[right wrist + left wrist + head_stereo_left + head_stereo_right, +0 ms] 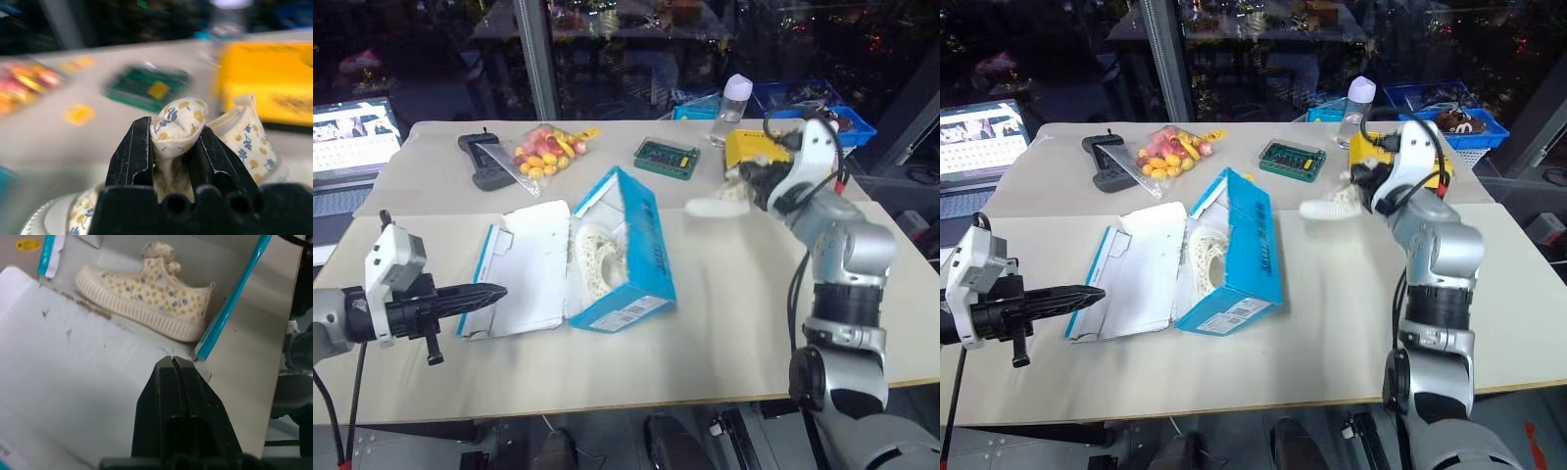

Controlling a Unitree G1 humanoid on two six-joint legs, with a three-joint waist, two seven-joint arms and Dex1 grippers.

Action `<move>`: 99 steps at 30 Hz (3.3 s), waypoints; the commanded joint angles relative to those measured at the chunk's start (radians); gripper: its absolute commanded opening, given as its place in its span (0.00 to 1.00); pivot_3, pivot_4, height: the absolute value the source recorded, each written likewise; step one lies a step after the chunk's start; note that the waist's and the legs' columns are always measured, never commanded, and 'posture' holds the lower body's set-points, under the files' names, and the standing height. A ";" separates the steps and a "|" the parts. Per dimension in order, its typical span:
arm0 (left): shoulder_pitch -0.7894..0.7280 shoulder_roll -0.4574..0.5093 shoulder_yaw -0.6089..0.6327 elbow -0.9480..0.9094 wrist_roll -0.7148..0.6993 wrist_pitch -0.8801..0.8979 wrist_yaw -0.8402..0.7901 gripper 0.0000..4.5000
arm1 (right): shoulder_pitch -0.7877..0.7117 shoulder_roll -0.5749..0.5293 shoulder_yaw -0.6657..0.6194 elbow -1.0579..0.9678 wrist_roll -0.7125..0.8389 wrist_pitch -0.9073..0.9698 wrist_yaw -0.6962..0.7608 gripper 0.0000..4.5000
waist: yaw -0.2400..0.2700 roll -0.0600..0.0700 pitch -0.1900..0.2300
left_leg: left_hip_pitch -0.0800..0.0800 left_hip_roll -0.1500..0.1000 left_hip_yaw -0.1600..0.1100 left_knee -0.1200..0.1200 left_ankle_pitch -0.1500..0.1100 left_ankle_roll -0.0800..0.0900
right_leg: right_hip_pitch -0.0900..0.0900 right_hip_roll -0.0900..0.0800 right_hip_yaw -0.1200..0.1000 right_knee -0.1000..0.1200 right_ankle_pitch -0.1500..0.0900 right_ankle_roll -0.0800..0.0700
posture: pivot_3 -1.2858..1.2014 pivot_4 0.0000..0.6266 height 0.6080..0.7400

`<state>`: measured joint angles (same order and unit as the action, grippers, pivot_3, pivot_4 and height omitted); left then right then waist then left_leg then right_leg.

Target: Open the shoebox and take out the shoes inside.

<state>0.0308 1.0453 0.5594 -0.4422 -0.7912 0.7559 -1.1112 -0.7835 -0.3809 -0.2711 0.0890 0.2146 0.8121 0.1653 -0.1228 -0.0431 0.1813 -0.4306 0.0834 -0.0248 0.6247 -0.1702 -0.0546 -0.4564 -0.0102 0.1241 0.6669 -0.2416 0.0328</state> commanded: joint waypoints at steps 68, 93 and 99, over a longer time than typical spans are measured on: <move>-0.100 -0.027 -0.093 -0.014 -0.023 -0.020 0.048 0.00 | 0.245 -0.185 0.539 -0.248 0.188 0.221 0.486 0.86 | -0.013 -0.006 -0.004 | 0.037 0.000 -0.001 -0.001 -0.003 -0.003 | 0.030 0.001 0.002 -0.005 -0.002 -0.010 | 0.52 0.24 0.90; -0.098 -0.013 -0.088 -0.003 -0.016 -0.025 0.032 0.00 | -0.219 -0.289 0.540 -0.283 0.175 0.017 0.873 0.86 | 0.000 -0.002 0.001 | 0.005 -0.002 0.000 -0.010 0.000 0.006 | -0.002 0.002 0.006 -0.004 -0.001 -0.001 | 0.52 0.24 0.90; -0.103 -0.014 -0.092 -0.020 -0.029 -0.015 0.038 0.00 | -0.237 -0.289 0.667 -0.268 0.099 -0.057 0.970 0.86 | 0.012 -0.002 0.001 | 0.006 -0.003 -0.001 -0.008 0.000 0.006 | 0.000 0.001 0.005 -0.003 0.000 0.000 | 0.52 0.24 0.90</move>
<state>-0.0622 1.0170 0.4491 -0.4373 -0.8056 0.7450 -1.0725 -0.9987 -0.6543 0.3590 -0.1795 0.3604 0.8065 1.1001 -0.1105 -0.0451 0.1828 -0.4252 0.0809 -0.0254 0.6179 -0.1697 -0.0492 -0.4562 -0.0089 0.1290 0.6636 -0.2416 0.0328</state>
